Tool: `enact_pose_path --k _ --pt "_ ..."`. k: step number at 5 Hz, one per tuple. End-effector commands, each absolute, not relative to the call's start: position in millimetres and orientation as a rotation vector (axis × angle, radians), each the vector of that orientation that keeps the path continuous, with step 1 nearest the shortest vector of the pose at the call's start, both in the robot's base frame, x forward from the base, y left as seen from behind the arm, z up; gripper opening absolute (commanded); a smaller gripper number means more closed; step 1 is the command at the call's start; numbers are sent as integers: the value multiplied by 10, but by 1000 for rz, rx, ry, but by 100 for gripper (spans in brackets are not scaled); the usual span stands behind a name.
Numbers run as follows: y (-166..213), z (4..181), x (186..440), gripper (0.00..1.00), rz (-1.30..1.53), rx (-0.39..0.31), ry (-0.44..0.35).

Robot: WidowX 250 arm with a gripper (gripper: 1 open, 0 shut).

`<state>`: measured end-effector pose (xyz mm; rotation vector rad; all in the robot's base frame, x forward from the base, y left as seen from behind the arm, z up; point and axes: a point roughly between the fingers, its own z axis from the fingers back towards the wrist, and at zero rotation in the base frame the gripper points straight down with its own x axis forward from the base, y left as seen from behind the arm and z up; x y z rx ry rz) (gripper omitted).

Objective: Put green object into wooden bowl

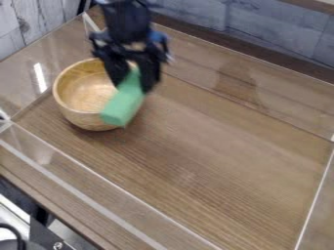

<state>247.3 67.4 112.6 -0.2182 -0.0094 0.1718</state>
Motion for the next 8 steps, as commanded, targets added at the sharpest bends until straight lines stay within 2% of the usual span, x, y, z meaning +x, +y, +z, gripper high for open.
enact_pose_path --k 1,3,5,7,8 --pt "952 1260 2528 0 232 -194 -66" --pt "1090 1252 2567 0 349 -183 -75" --pt "1004 1230 2526 0 197 -185 -60" --pt "1054 979 2544 0 208 -182 -61" --pt "1033 1061 2541 100 245 -181 -63"
